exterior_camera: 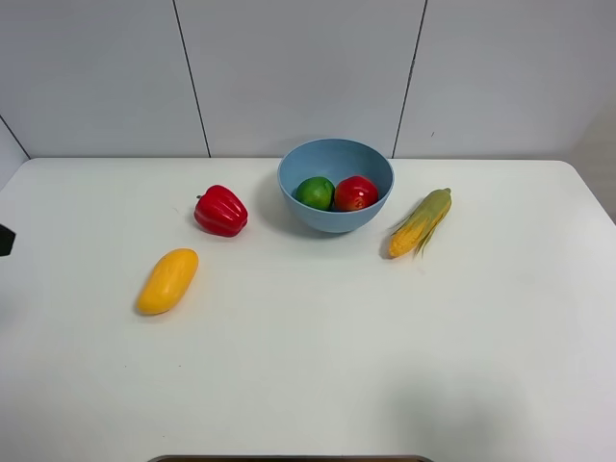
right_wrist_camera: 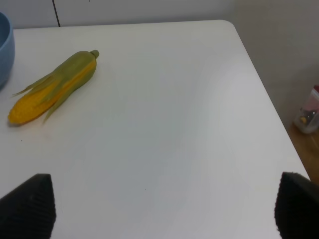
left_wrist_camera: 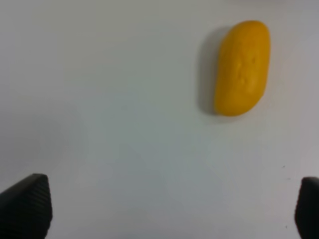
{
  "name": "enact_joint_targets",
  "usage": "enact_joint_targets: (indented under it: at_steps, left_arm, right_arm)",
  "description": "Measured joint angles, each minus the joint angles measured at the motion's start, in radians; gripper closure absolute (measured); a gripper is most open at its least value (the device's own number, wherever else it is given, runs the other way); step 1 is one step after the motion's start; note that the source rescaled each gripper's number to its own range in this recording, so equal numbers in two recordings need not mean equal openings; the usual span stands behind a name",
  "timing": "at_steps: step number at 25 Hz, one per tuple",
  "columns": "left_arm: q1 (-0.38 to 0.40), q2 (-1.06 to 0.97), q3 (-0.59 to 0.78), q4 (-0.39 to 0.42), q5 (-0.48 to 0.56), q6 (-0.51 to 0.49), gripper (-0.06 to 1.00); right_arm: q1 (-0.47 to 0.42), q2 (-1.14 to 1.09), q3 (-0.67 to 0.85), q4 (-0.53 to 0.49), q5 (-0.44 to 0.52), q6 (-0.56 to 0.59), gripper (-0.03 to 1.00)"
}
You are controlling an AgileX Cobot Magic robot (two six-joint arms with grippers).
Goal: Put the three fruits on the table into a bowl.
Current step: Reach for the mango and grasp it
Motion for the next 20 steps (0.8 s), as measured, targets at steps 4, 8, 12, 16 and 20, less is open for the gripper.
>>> enact_joint_targets:
  at_steps: [4,8,12,16,20]
  left_arm:
    - [-0.052,0.176,-0.055,-0.009,-0.035,0.01,-0.06]
    - [-0.105,0.322,-0.103,-0.012,-0.064,0.012,-0.06]
    - [-0.153,0.444,-0.141,-0.013,-0.085,0.011,-0.06]
    - [-0.188,0.547,-0.169,-0.02,-0.113,0.002,-0.06]
    - [-0.197,0.633,-0.185,-0.058,-0.141,-0.008,-0.06]
  right_arm:
    - [0.0,0.0,0.0,0.0,0.0,0.0,0.32]
    - [0.0,0.0,0.0,0.0,0.0,0.0,0.32]
    - [0.0,0.0,0.0,0.0,0.0,0.0,0.32]
    - [0.0,0.0,0.0,0.0,0.0,0.0,0.32]
    - [0.0,0.0,0.0,0.0,0.0,0.0,0.32]
